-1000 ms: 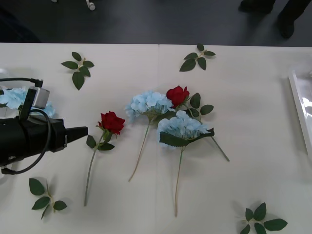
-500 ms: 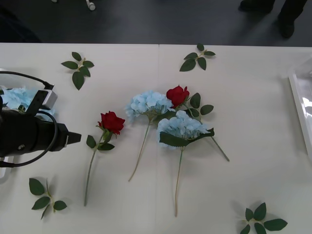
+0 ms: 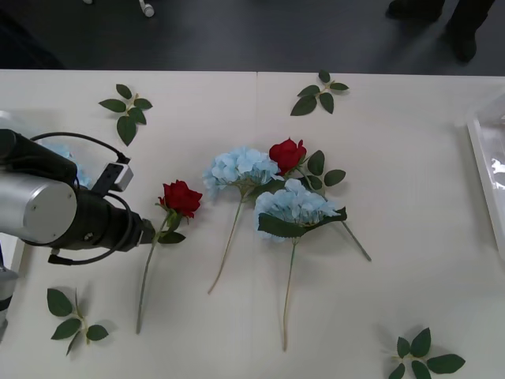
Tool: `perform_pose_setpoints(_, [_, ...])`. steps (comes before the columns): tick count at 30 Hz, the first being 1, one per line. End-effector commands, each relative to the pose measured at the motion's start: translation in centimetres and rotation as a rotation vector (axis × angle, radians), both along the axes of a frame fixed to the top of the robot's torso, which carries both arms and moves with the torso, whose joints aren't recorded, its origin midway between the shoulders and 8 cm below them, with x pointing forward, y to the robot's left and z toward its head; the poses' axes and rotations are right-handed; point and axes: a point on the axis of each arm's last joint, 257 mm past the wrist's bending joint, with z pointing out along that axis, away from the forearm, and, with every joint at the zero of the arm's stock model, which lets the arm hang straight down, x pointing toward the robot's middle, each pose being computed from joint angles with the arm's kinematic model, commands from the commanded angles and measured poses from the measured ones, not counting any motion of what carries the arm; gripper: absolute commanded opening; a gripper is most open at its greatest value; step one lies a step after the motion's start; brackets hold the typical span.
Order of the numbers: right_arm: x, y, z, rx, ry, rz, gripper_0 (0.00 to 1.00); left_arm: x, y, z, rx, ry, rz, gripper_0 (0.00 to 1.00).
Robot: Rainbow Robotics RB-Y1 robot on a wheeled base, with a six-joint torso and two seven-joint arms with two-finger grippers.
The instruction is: Put the red flowers into the right box and the blue flowers into the left box
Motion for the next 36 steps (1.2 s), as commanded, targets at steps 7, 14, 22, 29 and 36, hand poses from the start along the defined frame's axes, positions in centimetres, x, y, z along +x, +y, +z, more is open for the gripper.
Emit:
perform_pose_setpoints(7, [1.8, 0.4, -1.4, -0.032, -0.039, 0.003, 0.00, 2.7, -1.8, -1.4, 0.062, 0.004, -0.018, 1.00])
perform_pose_setpoints(14, [2.3, 0.2, -2.7, -0.056, -0.054, 0.005, 0.00, 3.9, -2.7, -2.6, 0.043, 0.027, -0.010, 1.00])
perform_pose_setpoints(22, [2.0, 0.1, -3.5, -0.063, -0.044, 0.000, 0.32, 4.0, -2.8, -3.3, 0.040, 0.041, -0.009, 1.00])
perform_pose_setpoints(29, [1.9, 0.1, -3.7, -0.062, -0.041, -0.002, 0.49, 4.0, -2.6, -3.9, 0.045, 0.058, -0.007, 1.00])
perform_pose_setpoints(36, [1.9, 0.2, -3.6, -0.064, -0.041, 0.003, 0.49, 3.9, -2.5, -4.4, 0.043, 0.069, -0.004, 0.24])
